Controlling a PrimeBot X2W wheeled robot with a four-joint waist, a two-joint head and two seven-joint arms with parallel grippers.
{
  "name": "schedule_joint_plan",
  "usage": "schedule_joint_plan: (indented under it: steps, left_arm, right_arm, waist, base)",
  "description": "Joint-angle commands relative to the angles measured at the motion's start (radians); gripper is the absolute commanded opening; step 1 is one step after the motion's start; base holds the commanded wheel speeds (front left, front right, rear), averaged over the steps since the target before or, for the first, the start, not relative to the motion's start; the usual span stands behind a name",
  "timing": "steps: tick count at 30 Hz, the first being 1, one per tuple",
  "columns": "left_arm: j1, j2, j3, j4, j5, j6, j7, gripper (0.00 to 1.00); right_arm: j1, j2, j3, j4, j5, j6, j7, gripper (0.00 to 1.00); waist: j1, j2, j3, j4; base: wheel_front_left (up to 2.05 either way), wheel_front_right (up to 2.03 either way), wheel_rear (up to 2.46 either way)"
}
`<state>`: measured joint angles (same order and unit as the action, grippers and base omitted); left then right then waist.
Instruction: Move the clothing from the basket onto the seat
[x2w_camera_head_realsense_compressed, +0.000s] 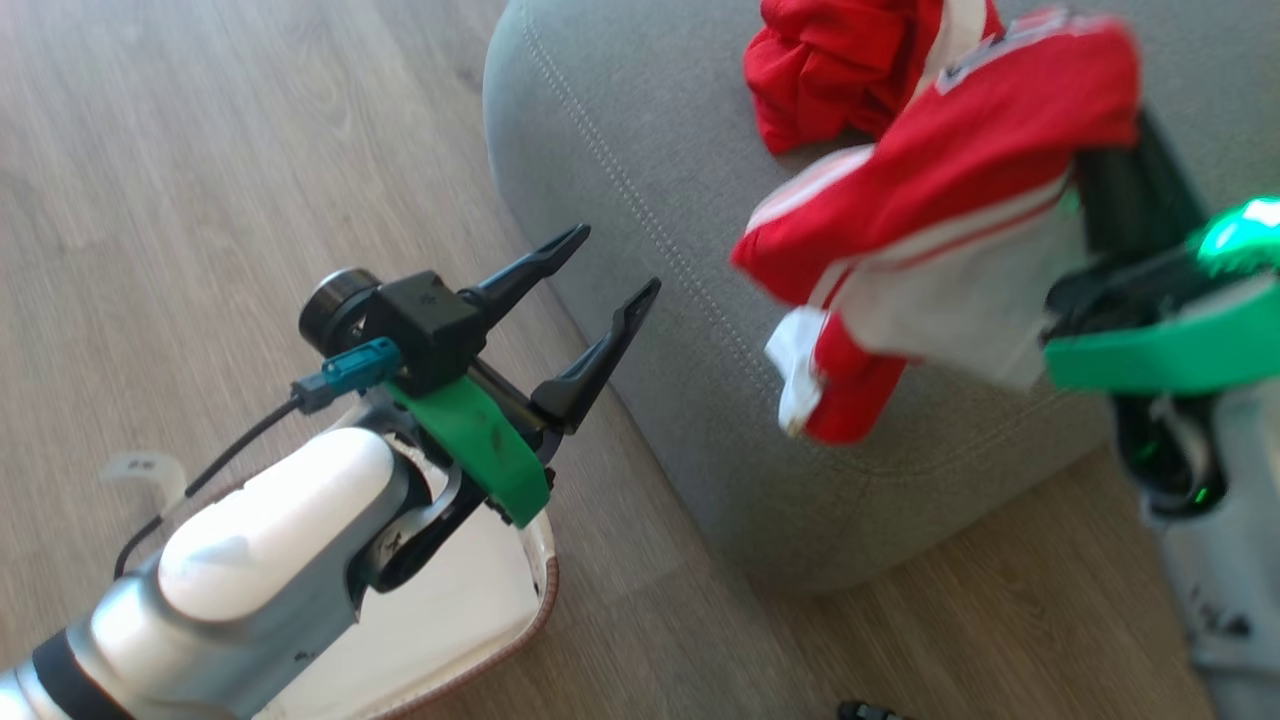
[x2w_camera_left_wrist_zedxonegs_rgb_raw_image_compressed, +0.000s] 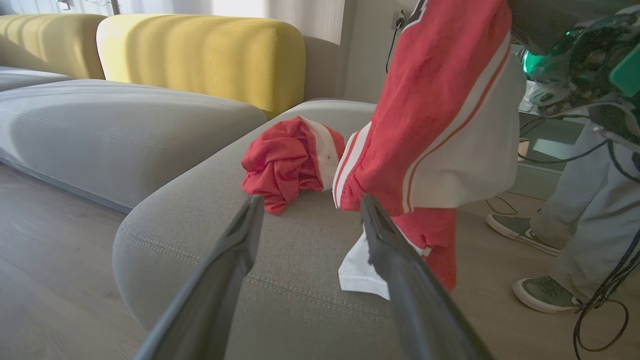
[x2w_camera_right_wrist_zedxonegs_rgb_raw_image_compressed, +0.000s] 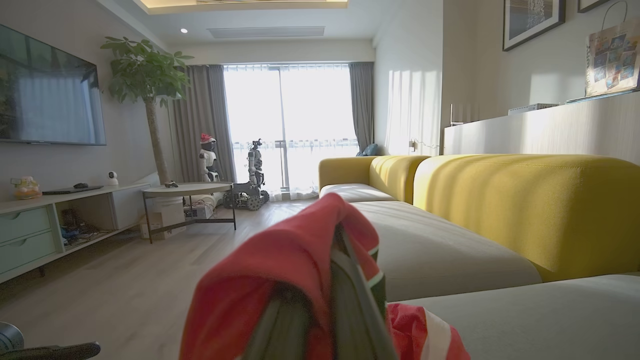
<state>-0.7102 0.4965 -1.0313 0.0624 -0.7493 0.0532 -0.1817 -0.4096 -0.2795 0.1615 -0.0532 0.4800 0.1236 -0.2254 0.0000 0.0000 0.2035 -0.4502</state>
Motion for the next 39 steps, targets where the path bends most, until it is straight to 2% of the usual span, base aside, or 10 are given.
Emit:
schedule_joint_plan:
  steps: [1, 6, 10, 19, 25, 32, 34, 39]
  left_arm:
    - [-0.06, 0.026, 0.039, -0.032, 0.011, 0.001, 0.003, 1.0]
    - [-0.088, 0.026, 0.036, -0.044, 0.019, -0.005, 0.018, 1.0]
    - [-0.121, 0.02, 0.03, -0.054, 0.027, -0.017, 0.035, 1.0]
    - [-0.2, 0.019, 0.024, -0.077, 0.045, -0.038, 0.083, 1.0]
    - [-0.251, 0.02, 0.025, -0.09, 0.06, -0.049, 0.104, 1.0]
    - [-0.286, 0.017, 0.028, -0.09, 0.07, -0.058, 0.106, 1.0]
    - [-0.293, 0.014, 0.028, -0.086, 0.071, -0.061, 0.103, 1.0]
    - [-0.3, 0.006, 0.03, -0.077, 0.071, -0.063, 0.094, 1.0]
  right_arm:
    - [-0.046, -0.013, 0.004, -0.029, 0.014, 0.007, 0.006, 0.0]
    - [-0.164, -0.078, -0.017, 0.039, 0.084, 0.007, 0.039, 0.0]
    - [-0.29, -0.15, -0.04, 0.162, 0.158, 0.007, 0.049, 0.0]
    - [-0.467, -0.259, -0.082, 0.409, 0.182, 0.007, 0.017, 0.0]
    - [-0.578, -0.279, -0.134, 0.62, 0.085, 0.007, 0.02, 0.0]
    - [-0.695, -0.262, -0.14, 0.807, -0.035, 0.007, 0.059, 0.0]
    - [-0.721, -0.257, -0.138, 0.875, -0.065, 0.007, 0.115, 0.0]
    - [-0.765, -0.246, -0.111, 0.957, -0.106, 0.007, 0.202, 0.0]
  waist:
    - [0.0, 0.0, 0.011, 0.004]
    - [0.0, 0.0, 0.052, 0.017]
    - [0.0, 0.0, 0.104, 0.042]
    - [0.0, 0.0, 0.245, 0.117]
    - [0.0, 0.0, 0.337, 0.167]
    - [0.0, 0.0, 0.399, 0.211]
    - [0.0, 0.0, 0.409, 0.222]
    - [0.0, 0.0, 0.42, 0.24]
  base:
    - [0.0, 0.0, 0.0]
    - [0.0, 0.0, 0.0]
    - [0.0, 0.0, 0.0]
    - [0.0, 0.0, 0.0]
    - [0.0, 0.0, 0.0]
    - [0.0, 0.0, 0.0]
    - [0.0, 0.0, 0.0]
    - [0.0, 0.0, 0.0]
